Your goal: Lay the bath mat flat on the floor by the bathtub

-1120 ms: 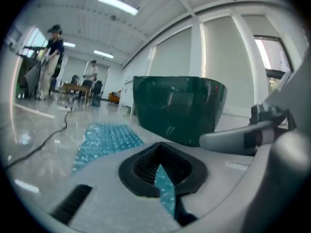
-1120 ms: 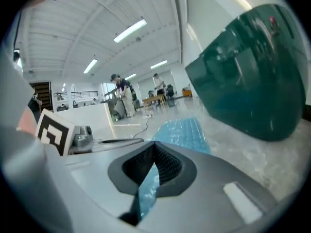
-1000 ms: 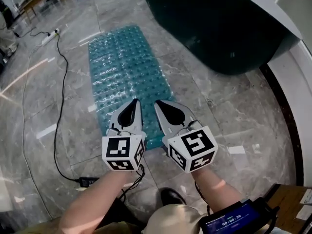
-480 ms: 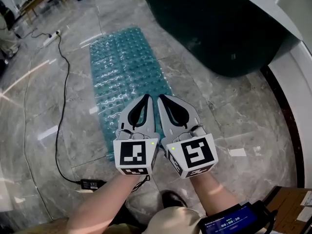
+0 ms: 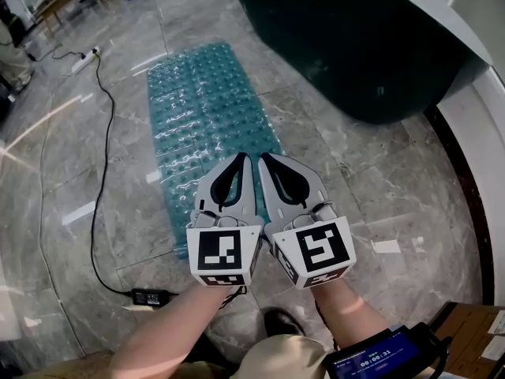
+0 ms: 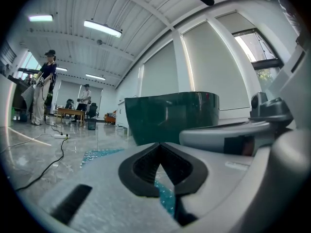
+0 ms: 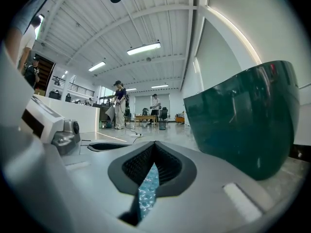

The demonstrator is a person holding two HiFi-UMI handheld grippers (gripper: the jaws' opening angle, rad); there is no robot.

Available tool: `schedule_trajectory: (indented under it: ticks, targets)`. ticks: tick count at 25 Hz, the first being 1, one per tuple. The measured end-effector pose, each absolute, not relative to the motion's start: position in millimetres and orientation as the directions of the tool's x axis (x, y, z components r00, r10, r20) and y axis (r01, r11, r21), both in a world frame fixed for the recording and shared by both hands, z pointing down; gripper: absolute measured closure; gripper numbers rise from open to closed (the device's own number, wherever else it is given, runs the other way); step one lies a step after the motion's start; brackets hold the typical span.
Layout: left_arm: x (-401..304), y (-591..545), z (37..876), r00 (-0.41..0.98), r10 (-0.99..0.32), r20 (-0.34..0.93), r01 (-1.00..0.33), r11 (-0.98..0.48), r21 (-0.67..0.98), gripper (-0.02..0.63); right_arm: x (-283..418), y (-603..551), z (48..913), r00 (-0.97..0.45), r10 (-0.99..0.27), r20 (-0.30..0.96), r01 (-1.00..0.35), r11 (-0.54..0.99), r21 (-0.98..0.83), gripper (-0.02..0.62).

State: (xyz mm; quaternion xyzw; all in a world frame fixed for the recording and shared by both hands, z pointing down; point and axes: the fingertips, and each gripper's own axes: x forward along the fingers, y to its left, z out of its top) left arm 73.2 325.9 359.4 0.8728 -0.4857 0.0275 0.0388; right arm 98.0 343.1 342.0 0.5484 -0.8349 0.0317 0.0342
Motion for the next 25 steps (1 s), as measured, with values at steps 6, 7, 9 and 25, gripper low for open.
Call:
schedule_trajectory:
  ticks: [6, 7, 9, 25]
  targets:
    - [72.0, 326.5, 366.2, 0.525, -0.845, 0.1, -0.851, -0.523, 0.041, 0.601, 99.3, 341.6, 344.8, -0.39, -0.916, 0.093, -0.921, 0.39, -0.022, 0.588]
    - [72.9, 326.8, 366.4, 0.525, -0.845, 0.1, -0.851, -0.524, 0.039, 0.601, 100.0, 341.4, 344.7, -0.39, -0.916, 0.092, -0.921, 0.389, -0.022, 0.588]
    - [73.5, 327.0, 367.3, 0.523, -0.846, 0.101, -0.852, -0.521, 0.044, 0.601, 101.3, 341.6, 344.2, -0.388, -0.917, 0.091, -0.921, 0.388, -0.02, 0.588]
    - [73.9, 327.5, 370.6, 0.523, -0.846, 0.108, -0.852, -0.522, 0.037, 0.601, 100.9, 340.5, 342.6, -0.388, -0.918, 0.083, -0.921, 0.389, -0.004, 0.588]
